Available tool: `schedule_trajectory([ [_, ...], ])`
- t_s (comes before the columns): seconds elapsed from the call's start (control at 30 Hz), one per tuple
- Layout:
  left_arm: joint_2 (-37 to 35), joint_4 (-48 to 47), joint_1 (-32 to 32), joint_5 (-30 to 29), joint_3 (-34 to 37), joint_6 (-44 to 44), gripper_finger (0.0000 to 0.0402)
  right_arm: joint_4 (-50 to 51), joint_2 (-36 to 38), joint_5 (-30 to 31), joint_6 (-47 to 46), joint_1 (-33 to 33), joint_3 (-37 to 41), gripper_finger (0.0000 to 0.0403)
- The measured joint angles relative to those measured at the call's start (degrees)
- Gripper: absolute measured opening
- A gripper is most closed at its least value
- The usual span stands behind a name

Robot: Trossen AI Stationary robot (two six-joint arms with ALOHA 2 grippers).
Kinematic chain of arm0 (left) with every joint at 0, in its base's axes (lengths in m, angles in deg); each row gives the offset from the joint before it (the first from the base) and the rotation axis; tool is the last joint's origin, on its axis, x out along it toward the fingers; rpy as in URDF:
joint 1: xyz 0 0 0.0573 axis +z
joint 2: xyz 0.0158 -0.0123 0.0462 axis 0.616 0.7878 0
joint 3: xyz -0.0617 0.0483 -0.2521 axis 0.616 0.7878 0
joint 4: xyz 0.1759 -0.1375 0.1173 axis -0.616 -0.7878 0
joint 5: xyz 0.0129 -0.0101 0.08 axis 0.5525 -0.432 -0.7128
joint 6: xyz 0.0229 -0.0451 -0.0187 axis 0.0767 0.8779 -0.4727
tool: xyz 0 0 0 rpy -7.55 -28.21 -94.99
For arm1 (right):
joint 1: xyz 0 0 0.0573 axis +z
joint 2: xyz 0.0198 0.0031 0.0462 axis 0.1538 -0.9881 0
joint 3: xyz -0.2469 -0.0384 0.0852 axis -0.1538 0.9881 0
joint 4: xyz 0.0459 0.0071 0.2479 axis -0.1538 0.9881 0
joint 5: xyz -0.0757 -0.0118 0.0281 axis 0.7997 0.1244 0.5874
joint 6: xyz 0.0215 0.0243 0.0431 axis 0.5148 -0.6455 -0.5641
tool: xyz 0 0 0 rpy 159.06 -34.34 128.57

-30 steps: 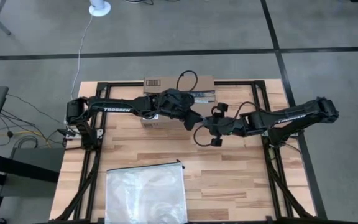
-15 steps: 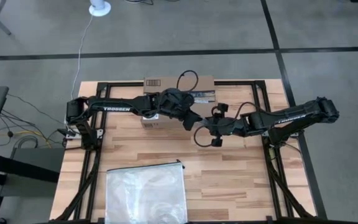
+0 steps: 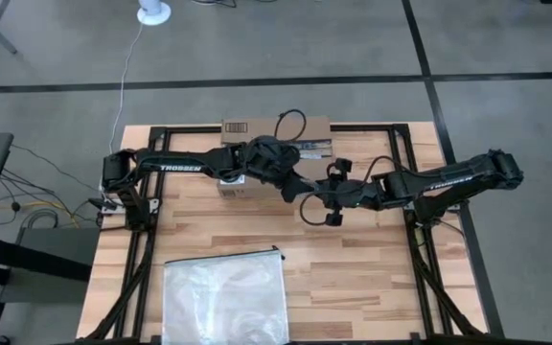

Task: Unpack boxes
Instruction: Open the box using the cutter

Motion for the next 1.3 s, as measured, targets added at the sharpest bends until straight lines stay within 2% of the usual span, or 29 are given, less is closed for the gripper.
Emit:
schedule_trajectory([
  [0.1,0.01,-0.18,-0.49,-0.36,0.0,0.67,0.0241,-0.17,0.0,0.06,0.02,-0.02,0.0,0.0116],
  [0.23,0.01,-0.46,-0.59,-3.47,0.0,1.25,0.0237,-0.31,0.0,0.04,0.04,0.02,0.0,0.0116],
  [0.57,0.01,-0.43,-0.6,-5.21,0.0,1.79,0.0166,-0.21,0.0,-0.05,0.24,0.51,0.0,0.0116],
  [0.77,0.01,-1.08,-0.63,-5.4,0.0,2.12,0.0072,-0.07,-0.02,0.46,0.68,0.51,0.01,0.0116],
  [0.97,0.01,-0.52,-0.4,-7.66,0.04,-0.74,0.0069,-0.21,0.0,0.11,0.03,0.46,0.04,0.0108],
  [1.07,0.01,-0.66,-0.27,-6.84,0.07,-4.2,0.0061,-0.11,0.41,-1.04,-1.04,0.81,0.04,0.0085],
  [1.17,0.0,-0.41,-0.31,-4.7,0.09,-5.7,0.0061,1.13,1.7,-1.32,-2.27,1.45,-0.35,0.0115],
  [1.3,-0.66,-0.23,-0.44,-1.86,0.07,-7.63,0.0061,9.18,4.44,-1.68,-5.93,1.43,-4.03,0.0165],
])
